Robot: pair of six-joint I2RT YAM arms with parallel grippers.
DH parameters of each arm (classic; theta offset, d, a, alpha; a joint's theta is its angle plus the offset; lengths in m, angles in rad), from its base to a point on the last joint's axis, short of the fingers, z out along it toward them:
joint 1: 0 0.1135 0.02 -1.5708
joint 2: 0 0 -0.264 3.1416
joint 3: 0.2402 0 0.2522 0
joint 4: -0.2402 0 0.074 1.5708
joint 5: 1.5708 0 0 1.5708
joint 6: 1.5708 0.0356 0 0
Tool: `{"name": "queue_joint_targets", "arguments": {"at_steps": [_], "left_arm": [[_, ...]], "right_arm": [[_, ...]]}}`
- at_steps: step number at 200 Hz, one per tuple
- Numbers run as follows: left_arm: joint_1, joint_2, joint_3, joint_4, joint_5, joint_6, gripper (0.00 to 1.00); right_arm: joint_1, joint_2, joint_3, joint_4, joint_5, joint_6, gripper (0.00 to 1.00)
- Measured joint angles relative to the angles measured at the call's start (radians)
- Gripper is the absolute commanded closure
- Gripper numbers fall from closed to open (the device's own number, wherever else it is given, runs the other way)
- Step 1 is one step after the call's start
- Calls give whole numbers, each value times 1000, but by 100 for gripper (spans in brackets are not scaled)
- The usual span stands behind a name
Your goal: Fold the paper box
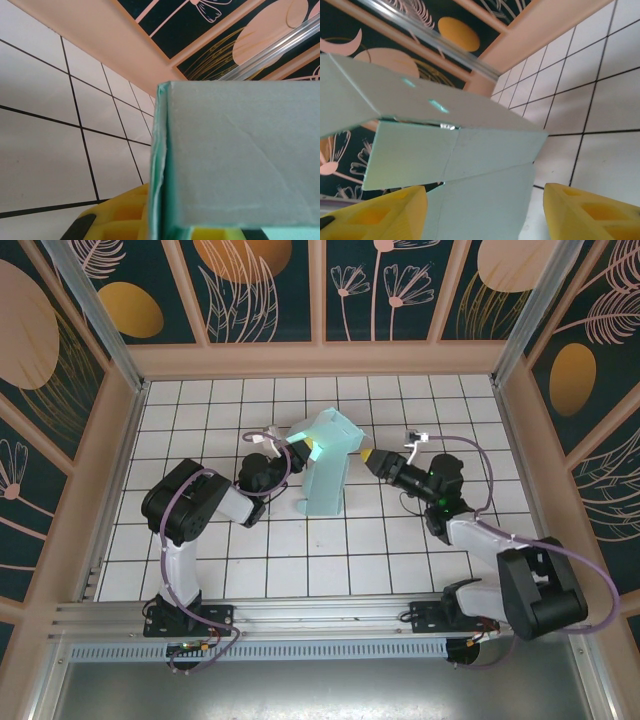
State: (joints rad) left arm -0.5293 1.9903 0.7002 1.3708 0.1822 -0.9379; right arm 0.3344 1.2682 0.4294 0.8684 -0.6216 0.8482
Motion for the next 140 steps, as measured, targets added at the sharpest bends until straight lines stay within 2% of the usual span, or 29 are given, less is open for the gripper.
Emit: {"name": "queue_joint_targets", "arguments": {"at_steps": [65, 140], "left_arm": [[0, 0, 0, 10, 2, 1, 100], [0, 5, 4, 10, 2, 1, 100]], "right_arm": [[50, 93, 62, 35, -16, 26, 46], [45, 75, 64, 44, -15, 27, 46]]}}
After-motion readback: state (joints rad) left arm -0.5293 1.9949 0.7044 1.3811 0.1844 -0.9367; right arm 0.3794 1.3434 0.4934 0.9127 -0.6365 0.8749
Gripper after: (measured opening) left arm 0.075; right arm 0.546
